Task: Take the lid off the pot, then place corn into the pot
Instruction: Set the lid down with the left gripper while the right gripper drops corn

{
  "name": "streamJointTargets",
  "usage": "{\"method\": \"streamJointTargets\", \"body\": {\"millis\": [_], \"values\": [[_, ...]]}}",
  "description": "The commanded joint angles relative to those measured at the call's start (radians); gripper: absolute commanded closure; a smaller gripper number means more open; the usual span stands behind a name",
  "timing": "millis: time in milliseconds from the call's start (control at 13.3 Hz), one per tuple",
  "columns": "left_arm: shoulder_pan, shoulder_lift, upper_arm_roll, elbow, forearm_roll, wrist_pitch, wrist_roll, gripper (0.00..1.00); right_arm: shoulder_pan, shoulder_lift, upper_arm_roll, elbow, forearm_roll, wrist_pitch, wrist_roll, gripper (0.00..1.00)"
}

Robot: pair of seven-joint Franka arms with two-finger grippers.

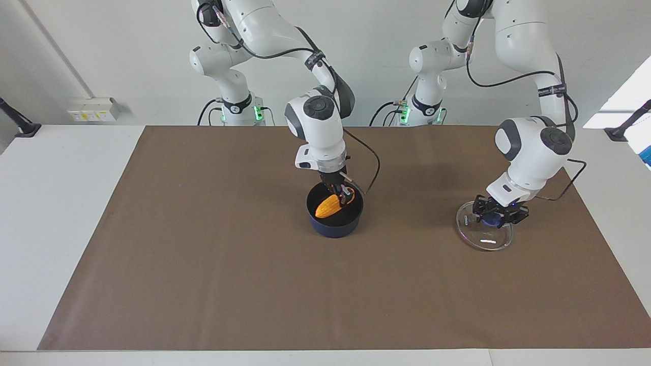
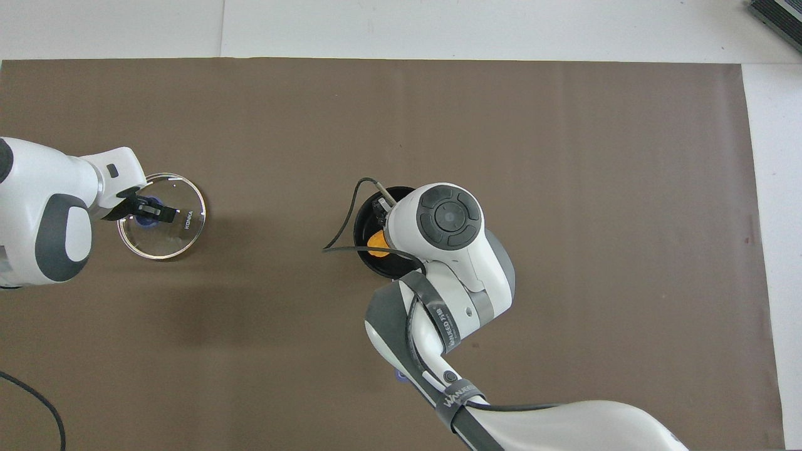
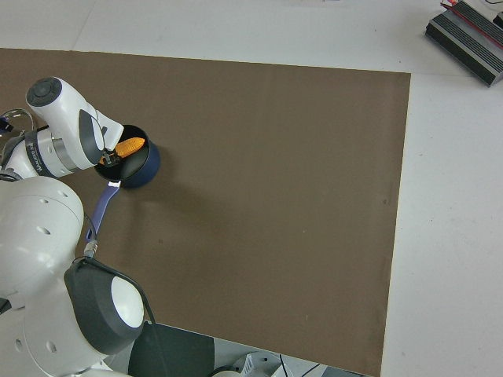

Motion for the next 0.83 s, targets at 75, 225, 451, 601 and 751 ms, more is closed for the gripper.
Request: {"method": "streamJointTargets", "body": {"millis": [75,225,451,601,751], "values": [[-0.001,-0.019,-0.001,-0.011,-0.017,-0.037,0.020,0.77,0.003,0.013,0.000,0.003,0.008,0.023,0.012,1.00],[-0.001,-0.019,-0.001,-0.005,-0.017,-0.067,0.014,0.50,0.003,0.015,0.000,0.001,0.008,0.023,0.009,1.00],[-0.005,-0.021,-0.001,0.020,-0.009,-0.077,0.010,0.00,0.003,0.012,0.000,-0.008,0.008,0.023,0.004,0.97],[-0.005,-0.036,-0.001,0.027,-0.008,-0.078,0.008,0.00,0.001,0.012,0.000,-0.010,0.007,0.023,0.002,0.88],[-0.014,-0.091,0.001,0.029,-0.002,-0.087,0.011,0.00,0.001,0.012,-0.001,-0.008,0.007,0.023,-0.004,0.73]]}}
